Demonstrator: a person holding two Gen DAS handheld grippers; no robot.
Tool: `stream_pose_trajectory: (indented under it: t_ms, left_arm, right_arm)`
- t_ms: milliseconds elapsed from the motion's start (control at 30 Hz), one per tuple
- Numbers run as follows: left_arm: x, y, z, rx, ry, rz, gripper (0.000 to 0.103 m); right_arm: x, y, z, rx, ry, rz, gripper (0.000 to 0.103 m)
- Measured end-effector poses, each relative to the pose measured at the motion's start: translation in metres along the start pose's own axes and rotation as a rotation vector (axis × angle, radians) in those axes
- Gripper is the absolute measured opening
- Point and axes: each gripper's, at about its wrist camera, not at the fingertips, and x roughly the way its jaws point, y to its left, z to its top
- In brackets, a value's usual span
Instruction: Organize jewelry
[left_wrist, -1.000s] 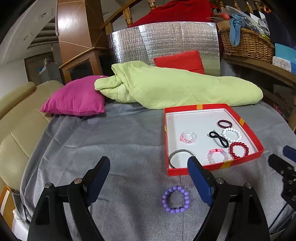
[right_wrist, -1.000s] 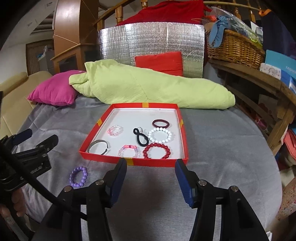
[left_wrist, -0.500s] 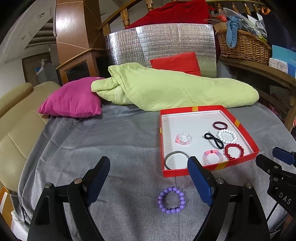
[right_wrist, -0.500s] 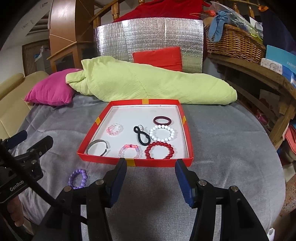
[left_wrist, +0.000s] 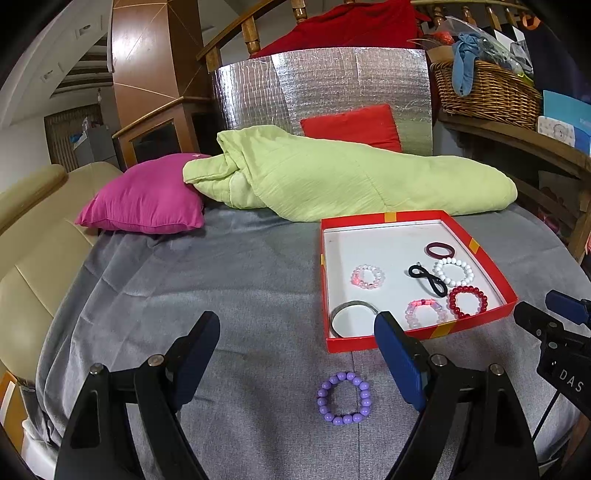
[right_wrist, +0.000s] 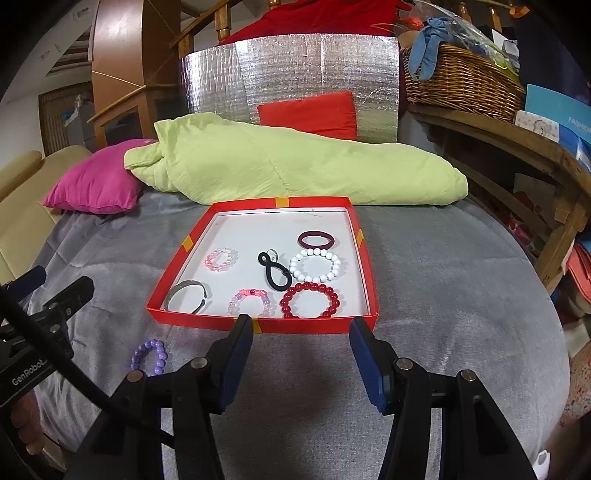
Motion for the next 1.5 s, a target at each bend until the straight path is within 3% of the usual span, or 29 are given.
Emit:
stream_pose_trajectory:
  t_ms: [1500]
  left_arm:
    - [0.002,-0.003,0.000,0.007,0.024,0.002,0.086]
  right_arm:
    - [0.000,-0.014,0.002,0.018,-0.012,-0.012,0.058]
